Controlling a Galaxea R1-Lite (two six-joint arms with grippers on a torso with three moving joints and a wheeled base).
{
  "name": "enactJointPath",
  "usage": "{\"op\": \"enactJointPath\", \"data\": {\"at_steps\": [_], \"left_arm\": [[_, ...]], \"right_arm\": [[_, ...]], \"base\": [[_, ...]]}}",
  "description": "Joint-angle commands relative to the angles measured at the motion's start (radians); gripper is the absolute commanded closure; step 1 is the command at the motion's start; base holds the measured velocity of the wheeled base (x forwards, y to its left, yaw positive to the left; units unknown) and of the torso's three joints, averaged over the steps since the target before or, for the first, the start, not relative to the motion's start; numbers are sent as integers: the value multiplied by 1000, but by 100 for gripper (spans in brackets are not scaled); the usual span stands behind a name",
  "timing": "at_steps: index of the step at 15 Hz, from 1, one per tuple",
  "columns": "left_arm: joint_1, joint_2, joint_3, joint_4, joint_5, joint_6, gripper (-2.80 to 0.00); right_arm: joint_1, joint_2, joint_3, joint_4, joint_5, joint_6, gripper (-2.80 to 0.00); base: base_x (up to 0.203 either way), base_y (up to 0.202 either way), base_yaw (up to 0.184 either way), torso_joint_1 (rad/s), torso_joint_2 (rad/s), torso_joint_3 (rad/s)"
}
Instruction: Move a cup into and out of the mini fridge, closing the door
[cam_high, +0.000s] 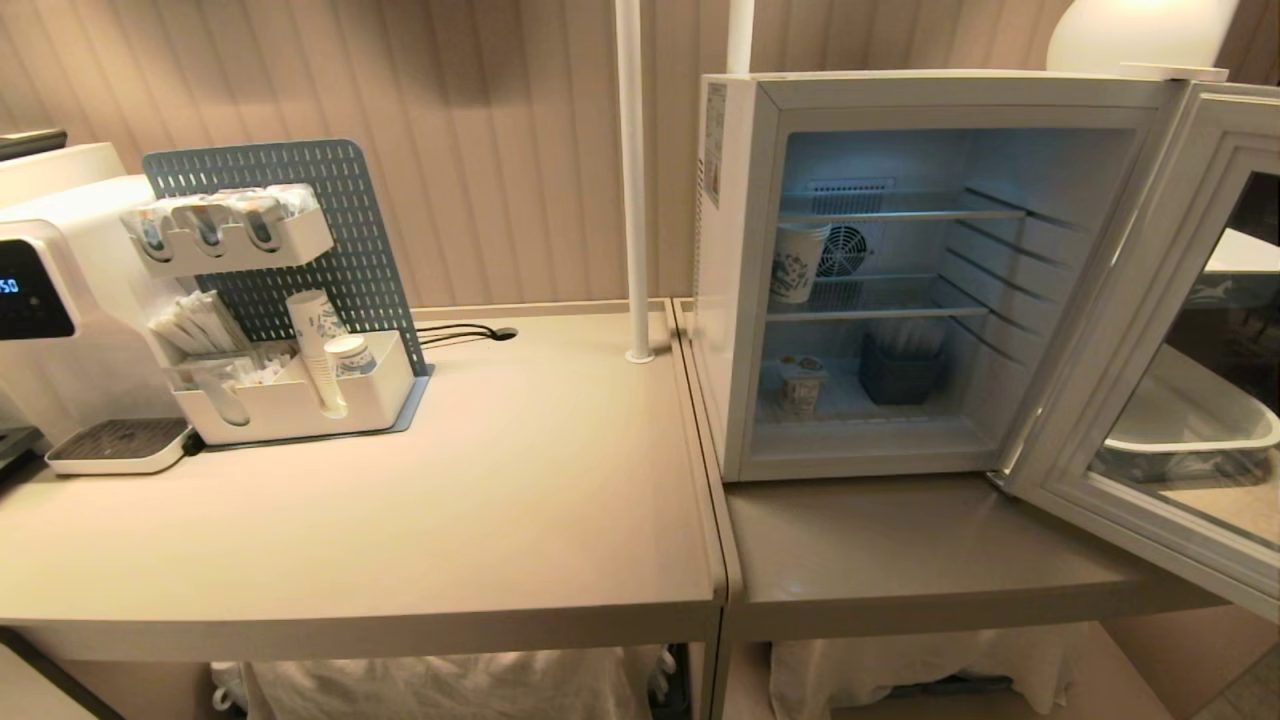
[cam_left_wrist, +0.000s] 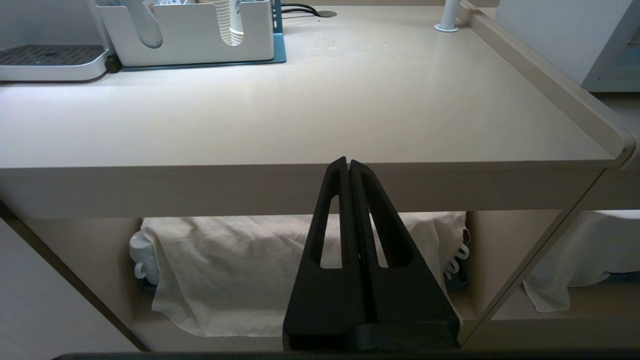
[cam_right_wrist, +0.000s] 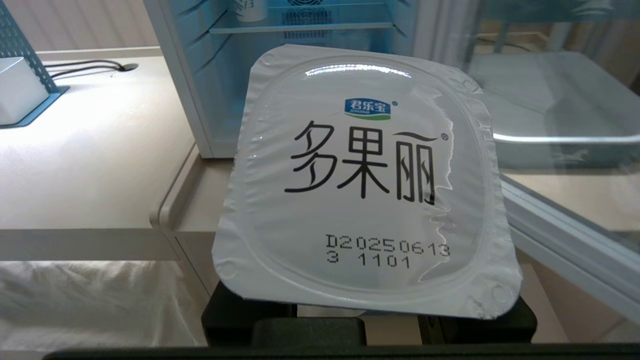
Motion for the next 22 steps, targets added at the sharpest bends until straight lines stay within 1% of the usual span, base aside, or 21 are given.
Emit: {"op": "enactJointPath", "data": {"at_steps": [1, 5, 9, 11, 13, 15, 17, 22], "left_arm": [[0, 2, 2, 0, 1, 0, 0], [0, 2, 2, 0, 1, 0, 0], [0, 2, 2, 0, 1, 0, 0], [0, 2, 2, 0, 1, 0, 0], [0, 2, 2, 0, 1, 0, 0], [0, 2, 2, 0, 1, 0, 0], [0, 2, 2, 0, 1, -2, 0], [0, 2, 2, 0, 1, -2, 0]], "right_arm": [[0, 276, -31, -100, 31, -2, 0], [0, 542, -48, -284, 110, -19, 0], [0, 843, -74, -505, 132, -53, 0], [1, 1022, -124, -612, 136, -64, 0], [2, 1188, -209, -694, 133, -69, 0], [3, 1326, -327, -739, 122, -70, 0], [16, 1431, -443, -762, 89, -71, 0], [41, 1567, -619, -744, 1, -67, 0]], "base": [[0, 0, 0, 0, 0, 0], [0, 0, 0, 0, 0, 0], [0, 0, 0, 0, 0, 0], [0, 0, 0, 0, 0, 0], [0, 0, 0, 0, 0, 0], [0, 0, 0, 0, 0, 0], [0, 0, 0, 0, 0, 0], [0, 0, 0, 0, 0, 0]]}}
